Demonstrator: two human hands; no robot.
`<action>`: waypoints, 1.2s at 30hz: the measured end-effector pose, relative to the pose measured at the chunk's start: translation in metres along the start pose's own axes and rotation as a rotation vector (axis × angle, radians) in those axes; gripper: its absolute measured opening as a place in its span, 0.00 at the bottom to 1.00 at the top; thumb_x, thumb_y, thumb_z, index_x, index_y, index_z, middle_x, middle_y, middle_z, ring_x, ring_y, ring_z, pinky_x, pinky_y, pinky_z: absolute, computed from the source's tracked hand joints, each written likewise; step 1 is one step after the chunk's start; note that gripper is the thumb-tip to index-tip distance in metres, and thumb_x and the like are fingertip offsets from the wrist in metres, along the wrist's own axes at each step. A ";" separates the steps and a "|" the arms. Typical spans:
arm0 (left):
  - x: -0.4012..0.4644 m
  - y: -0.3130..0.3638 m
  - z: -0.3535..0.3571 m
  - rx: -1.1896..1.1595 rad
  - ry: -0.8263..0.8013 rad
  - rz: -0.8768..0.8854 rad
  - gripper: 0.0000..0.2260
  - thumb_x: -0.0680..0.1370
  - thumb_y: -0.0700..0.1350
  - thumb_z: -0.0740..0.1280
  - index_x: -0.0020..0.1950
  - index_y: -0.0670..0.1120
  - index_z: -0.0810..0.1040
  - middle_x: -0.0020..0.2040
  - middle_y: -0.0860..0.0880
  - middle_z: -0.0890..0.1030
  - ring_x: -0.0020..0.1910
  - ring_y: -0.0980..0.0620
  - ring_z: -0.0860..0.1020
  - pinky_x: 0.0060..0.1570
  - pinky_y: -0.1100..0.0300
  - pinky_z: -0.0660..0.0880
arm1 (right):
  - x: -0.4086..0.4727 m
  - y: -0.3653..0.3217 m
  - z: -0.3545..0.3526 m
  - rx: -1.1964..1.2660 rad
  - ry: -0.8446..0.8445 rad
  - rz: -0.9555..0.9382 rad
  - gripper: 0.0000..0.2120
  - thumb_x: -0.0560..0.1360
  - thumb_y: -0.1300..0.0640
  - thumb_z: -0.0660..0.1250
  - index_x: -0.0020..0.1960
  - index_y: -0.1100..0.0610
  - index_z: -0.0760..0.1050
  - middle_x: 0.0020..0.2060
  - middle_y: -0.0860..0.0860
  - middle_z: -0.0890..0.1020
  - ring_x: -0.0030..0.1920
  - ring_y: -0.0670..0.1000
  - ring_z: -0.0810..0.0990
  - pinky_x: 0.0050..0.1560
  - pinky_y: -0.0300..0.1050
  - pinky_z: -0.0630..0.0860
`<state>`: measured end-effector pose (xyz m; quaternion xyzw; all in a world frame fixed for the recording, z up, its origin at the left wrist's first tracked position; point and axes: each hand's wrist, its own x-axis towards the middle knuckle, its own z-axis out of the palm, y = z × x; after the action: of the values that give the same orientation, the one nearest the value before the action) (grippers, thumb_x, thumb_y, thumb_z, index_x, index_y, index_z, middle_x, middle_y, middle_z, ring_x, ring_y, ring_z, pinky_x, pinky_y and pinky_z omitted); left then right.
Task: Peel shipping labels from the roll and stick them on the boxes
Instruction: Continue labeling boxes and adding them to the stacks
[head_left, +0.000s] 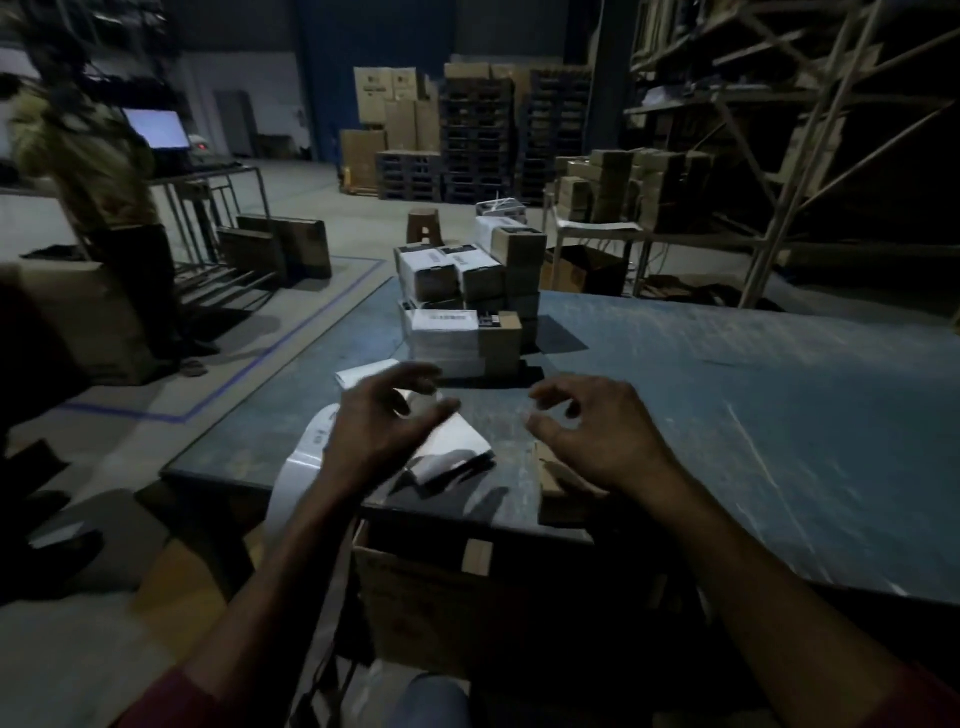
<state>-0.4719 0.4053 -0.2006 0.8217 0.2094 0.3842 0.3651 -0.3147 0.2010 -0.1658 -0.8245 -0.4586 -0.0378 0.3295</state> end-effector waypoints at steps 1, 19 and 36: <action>0.003 -0.008 -0.018 -0.004 0.069 -0.041 0.18 0.70 0.60 0.77 0.56 0.55 0.86 0.47 0.56 0.87 0.37 0.55 0.80 0.39 0.59 0.77 | 0.002 -0.017 0.009 0.052 -0.052 -0.022 0.14 0.75 0.44 0.75 0.59 0.45 0.83 0.48 0.39 0.85 0.42 0.38 0.80 0.47 0.38 0.75; -0.022 -0.074 -0.103 -0.266 -0.109 -0.523 0.22 0.71 0.35 0.81 0.61 0.47 0.80 0.41 0.41 0.85 0.37 0.48 0.85 0.36 0.54 0.79 | 0.037 -0.093 0.127 0.539 -0.337 0.339 0.24 0.71 0.53 0.80 0.60 0.46 0.69 0.47 0.56 0.85 0.38 0.55 0.86 0.33 0.50 0.80; -0.045 -0.028 -0.093 -0.537 0.077 -0.175 0.19 0.71 0.34 0.78 0.60 0.43 0.83 0.46 0.41 0.88 0.47 0.46 0.88 0.47 0.55 0.83 | 0.016 -0.111 0.105 -0.067 0.137 -0.453 0.22 0.72 0.39 0.70 0.60 0.50 0.84 0.72 0.53 0.75 0.68 0.62 0.69 0.62 0.60 0.73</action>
<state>-0.5749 0.4365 -0.2030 0.6593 0.1839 0.4238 0.5933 -0.4174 0.3132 -0.1850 -0.7064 -0.6071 -0.1817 0.3154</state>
